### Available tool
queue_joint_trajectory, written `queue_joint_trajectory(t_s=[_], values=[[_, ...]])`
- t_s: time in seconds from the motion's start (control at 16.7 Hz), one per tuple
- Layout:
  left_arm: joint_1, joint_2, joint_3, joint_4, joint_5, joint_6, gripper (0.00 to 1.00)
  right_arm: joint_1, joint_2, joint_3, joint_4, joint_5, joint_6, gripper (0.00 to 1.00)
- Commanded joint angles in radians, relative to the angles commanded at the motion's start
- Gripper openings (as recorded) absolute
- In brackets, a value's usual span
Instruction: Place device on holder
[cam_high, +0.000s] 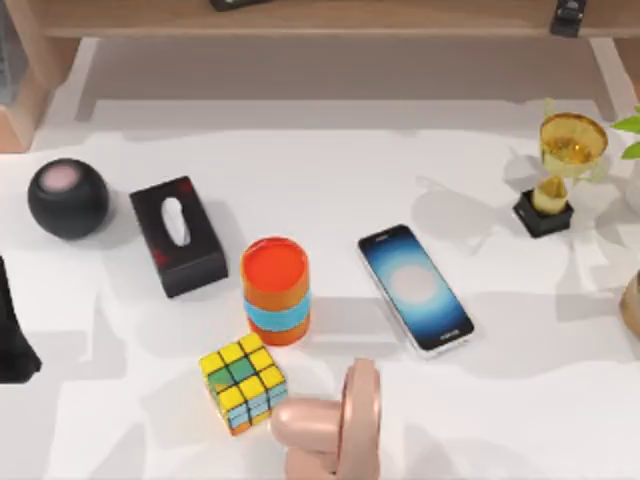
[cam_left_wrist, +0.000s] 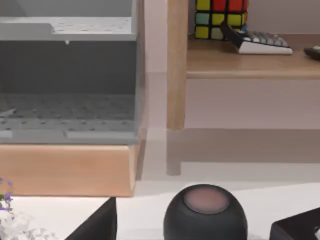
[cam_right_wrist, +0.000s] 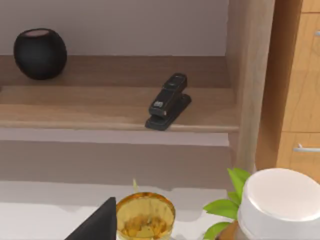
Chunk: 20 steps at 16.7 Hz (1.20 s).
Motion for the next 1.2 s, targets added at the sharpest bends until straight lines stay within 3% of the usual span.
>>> queue_joint_trajectory(t_s=[0.6,0.9,1.2], values=[[0.000,0.000,0.000,0.000,0.000,0.000,1.00,0.241,1.044,0.848,-0.616,0.026,0.013,1.00],[0.000,0.000,0.000,0.000,0.000,0.000,1.00,0.353,1.500,1.111,-0.860,0.024,0.061,1.00],[0.000,0.000,0.000,0.000,0.000,0.000,1.00,0.446,1.748,1.266,-0.953,0.006,0.112,1.00]])
